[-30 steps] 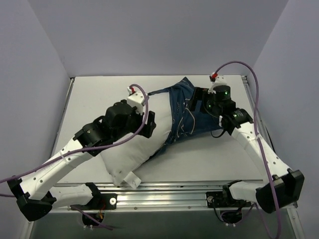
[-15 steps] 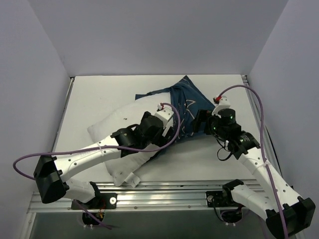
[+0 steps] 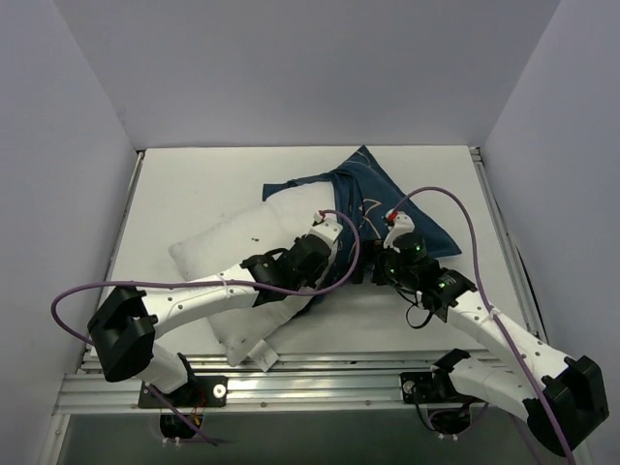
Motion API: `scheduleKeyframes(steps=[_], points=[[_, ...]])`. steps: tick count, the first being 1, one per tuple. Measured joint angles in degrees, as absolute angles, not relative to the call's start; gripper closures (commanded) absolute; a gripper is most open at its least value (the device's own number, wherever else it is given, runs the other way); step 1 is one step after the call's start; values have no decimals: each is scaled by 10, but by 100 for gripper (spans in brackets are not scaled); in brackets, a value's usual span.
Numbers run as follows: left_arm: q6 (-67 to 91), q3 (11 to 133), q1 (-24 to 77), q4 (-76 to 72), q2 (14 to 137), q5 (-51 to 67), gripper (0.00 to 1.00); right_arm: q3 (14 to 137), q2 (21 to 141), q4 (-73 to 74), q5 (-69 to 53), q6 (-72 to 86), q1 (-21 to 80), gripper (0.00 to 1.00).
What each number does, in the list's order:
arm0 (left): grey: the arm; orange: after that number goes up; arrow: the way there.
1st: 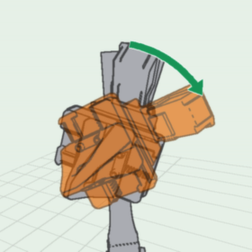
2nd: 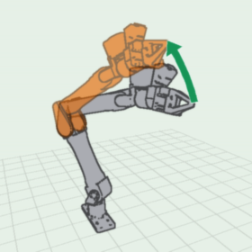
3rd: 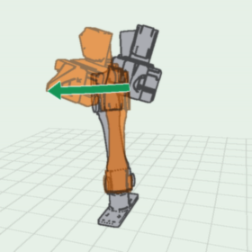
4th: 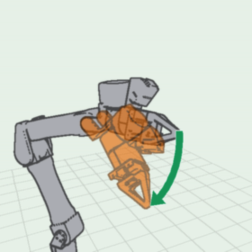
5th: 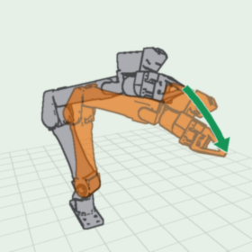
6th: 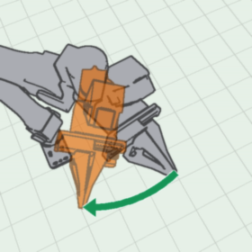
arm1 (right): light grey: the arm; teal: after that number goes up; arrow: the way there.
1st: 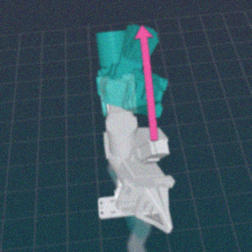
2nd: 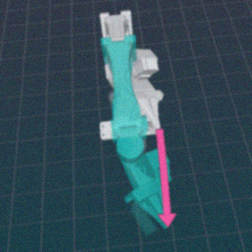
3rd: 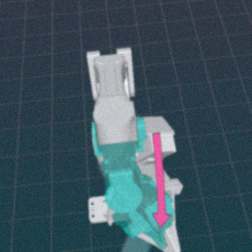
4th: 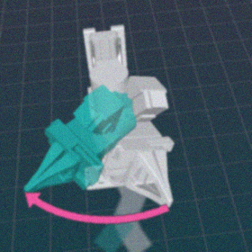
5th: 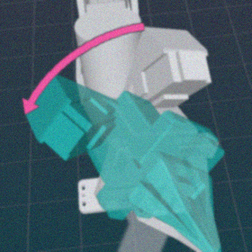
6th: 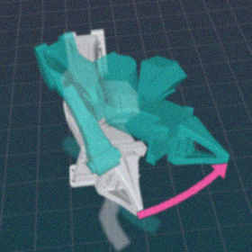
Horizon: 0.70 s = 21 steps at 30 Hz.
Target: Remove the pillowcase from the pillow
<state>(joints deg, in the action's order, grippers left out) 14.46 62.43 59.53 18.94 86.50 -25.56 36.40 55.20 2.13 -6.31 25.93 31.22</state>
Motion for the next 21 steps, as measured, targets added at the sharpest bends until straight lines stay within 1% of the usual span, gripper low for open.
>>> scheduleKeyframes(steps=[3, 4, 7, 8, 9, 12, 13, 14, 15, 16, 17, 19, 21], points=[[154, 625, 595, 190, 869, -257, 95, 354, 578, 1, -55, 271, 333, 9], [157, 625, 595, 190, 870, -257, 97, 354, 588, -3, -52, 275, 336, 9], [161, 627, 595, 192, 868, -258, 98, 353, 612, -17, -36, 285, 344, 13], [162, 628, 595, 193, 867, -258, 98, 353, 617, -22, -29, 286, 347, 16], [163, 628, 595, 194, 866, -257, 98, 354, 623, -28, -23, 288, 348, 17], [164, 628, 595, 197, 860, -257, 98, 354, 637, -40, -8, 291, 353, 28], [164, 628, 595, 199, 858, -257, 98, 354, 642, -44, -4, 293, 354, 35], [164, 628, 595, 200, 856, -257, 98, 354, 646, -48, 0, 294, 356, 50], [164, 629, 595, 201, 854, -257, 98, 354, 652, -51, 5, 294, 357, 58], [164, 630, 595, 204, 854, -257, 98, 356, 656, -53, 10, 297, 358, 77], [165, 632, 595, 208, 853, -257, 98, 357, 660, -54, 15, 297, 360, 86], [166, 638, 593, 219, 853, -258, 98, 359, 665, -54, 27, 300, 361, 100], [173, 649, 587, 234, 853, -261, 98, 364, 666, -47, 42, 302, 361, 100]])
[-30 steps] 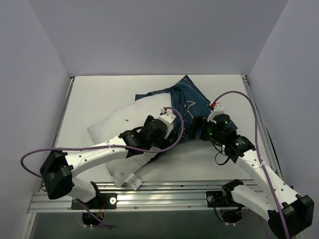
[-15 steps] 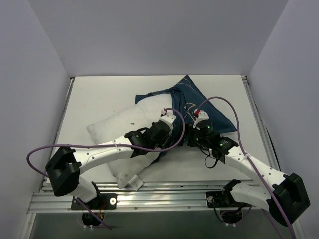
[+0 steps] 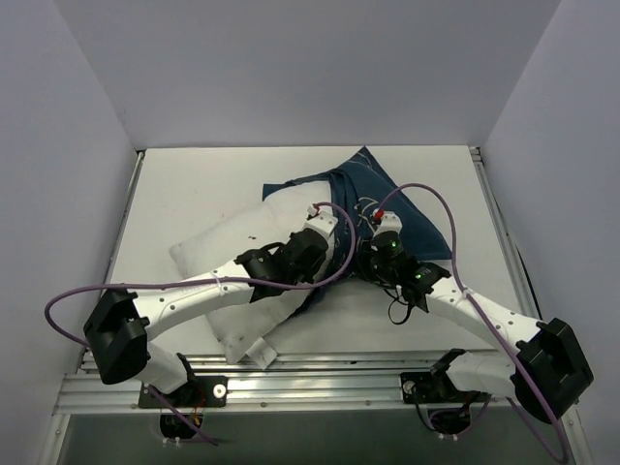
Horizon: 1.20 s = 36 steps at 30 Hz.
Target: Remove the pillowcase from the pillow
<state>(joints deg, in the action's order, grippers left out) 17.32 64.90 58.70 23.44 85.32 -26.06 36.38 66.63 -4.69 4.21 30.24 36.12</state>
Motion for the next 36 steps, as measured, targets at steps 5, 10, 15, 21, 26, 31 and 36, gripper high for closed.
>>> scheduleKeyframes(steps=[5, 10, 15, 21, 26, 31, 36], points=[[178, 671, 543, 265, 831, -257, 98, 422, 671, 3, 76, 297, 338, 100], [177, 681, 468, 289, 758, -230, 98, 479, 670, 29, 43, 296, 202, 100], [178, 698, 409, 308, 715, -174, 98, 554, 671, 67, -64, 305, 72, 100], [176, 721, 325, 352, 682, -137, 98, 650, 693, 110, -144, 322, -47, 100], [158, 744, 243, 430, 656, -183, 98, 742, 744, 122, -118, 331, -136, 100], [144, 755, 193, 504, 647, -246, 98, 832, 779, 121, -96, 326, -159, 100], [143, 775, 170, 550, 649, -266, 98, 905, 792, 133, -94, 309, -156, 100]])
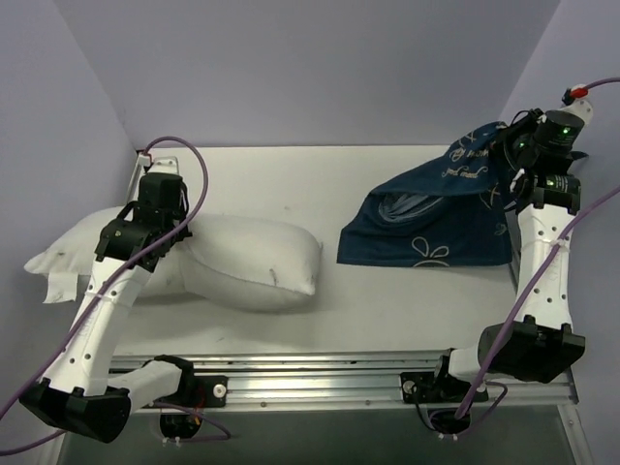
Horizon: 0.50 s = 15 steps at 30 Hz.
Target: Remove the pillowcase from the pillow
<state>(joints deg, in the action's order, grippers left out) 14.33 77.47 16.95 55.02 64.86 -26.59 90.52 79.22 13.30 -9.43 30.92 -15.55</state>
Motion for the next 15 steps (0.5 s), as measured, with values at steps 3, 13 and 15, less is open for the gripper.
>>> scheduleKeyframes(steps=[3, 13, 15], points=[[146, 805, 161, 557, 664, -265, 98, 947, 798, 137, -98, 304, -156, 100], [163, 977, 160, 555, 839, -252, 98, 996, 774, 138, -199, 303, -156, 100], [164, 999, 160, 547, 868, -250, 98, 987, 757, 135, -226, 304, -156, 100]])
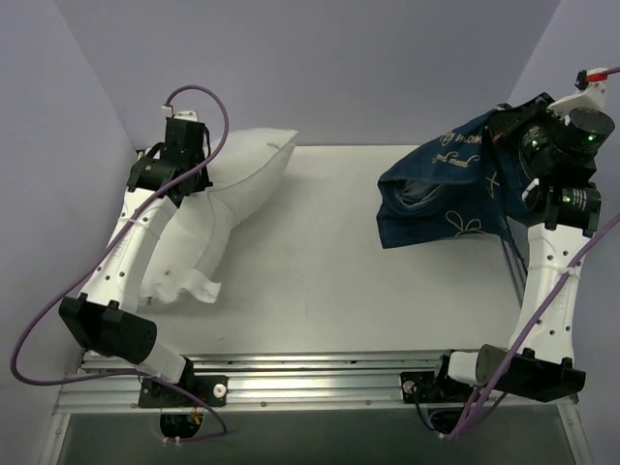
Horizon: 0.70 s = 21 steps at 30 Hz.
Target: Remove the pillowcase from the pillow
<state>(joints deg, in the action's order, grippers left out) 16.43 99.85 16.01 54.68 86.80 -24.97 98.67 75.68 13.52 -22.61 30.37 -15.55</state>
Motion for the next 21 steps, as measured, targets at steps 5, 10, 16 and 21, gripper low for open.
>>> scheduleKeyframes(steps=[5, 10, 16, 21], points=[[173, 1004, 158, 519, 907, -229, 83, 882, 673, 93, -322, 337, -153, 100], [189, 940, 158, 475, 887, -204, 57, 727, 582, 43, -394, 382, -83, 100], [213, 835, 161, 437, 779, -171, 5, 623, 515, 106, -409, 336, 20, 99], [229, 776, 161, 437, 626, -161, 6, 476, 476, 143, -407, 305, 74, 89]])
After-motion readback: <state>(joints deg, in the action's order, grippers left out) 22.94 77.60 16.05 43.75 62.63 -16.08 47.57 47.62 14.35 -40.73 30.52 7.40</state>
